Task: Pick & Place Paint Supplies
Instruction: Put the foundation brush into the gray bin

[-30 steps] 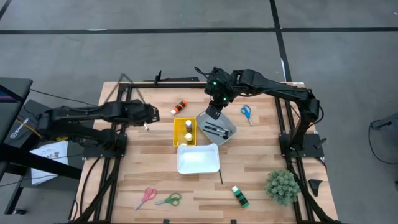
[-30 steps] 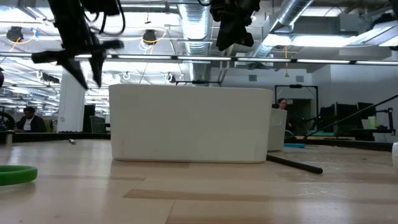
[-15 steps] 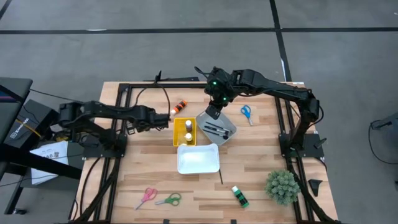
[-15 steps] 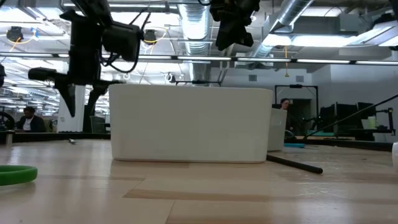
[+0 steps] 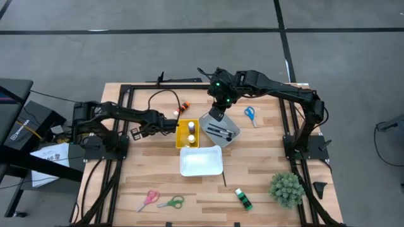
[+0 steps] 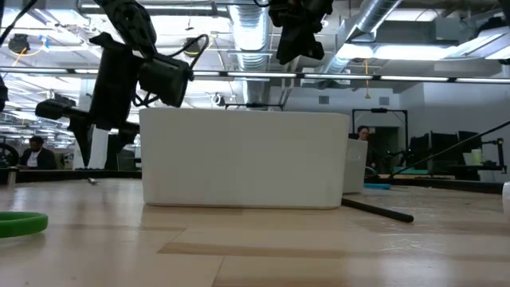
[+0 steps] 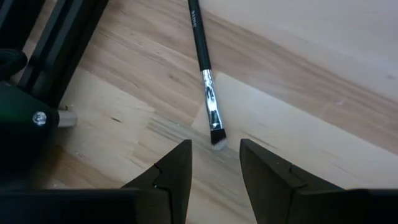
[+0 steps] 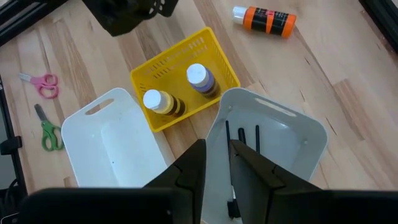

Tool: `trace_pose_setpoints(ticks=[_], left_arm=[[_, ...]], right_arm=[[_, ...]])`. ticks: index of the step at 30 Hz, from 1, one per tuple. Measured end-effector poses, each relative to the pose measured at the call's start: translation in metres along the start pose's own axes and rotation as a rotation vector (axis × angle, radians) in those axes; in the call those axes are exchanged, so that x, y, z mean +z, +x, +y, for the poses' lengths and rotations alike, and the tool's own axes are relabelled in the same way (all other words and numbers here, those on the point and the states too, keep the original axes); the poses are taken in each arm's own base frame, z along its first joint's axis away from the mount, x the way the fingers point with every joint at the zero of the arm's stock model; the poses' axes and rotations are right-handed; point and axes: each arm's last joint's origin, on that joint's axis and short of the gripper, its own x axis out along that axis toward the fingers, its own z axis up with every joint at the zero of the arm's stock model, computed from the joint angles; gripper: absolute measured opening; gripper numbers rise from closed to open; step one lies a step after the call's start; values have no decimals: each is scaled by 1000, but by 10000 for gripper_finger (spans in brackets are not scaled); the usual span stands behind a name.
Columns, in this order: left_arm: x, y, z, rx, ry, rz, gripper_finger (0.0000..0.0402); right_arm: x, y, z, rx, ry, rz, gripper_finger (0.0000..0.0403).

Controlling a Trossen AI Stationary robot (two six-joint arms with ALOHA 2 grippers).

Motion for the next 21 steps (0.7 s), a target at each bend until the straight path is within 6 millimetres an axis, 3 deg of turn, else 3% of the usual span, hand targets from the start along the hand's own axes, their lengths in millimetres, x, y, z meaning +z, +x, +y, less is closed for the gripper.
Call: trace_pose_setpoints(ticks=[13, 21], left_arm=[[-4, 18, -11, 33, -16, -33, 95], [-11, 37, 3, -5, -79, -18, 88]], right_arm=[[0, 0, 0, -1, -1, 5, 68], [-1, 0, 0, -3, 1, 12, 68]])
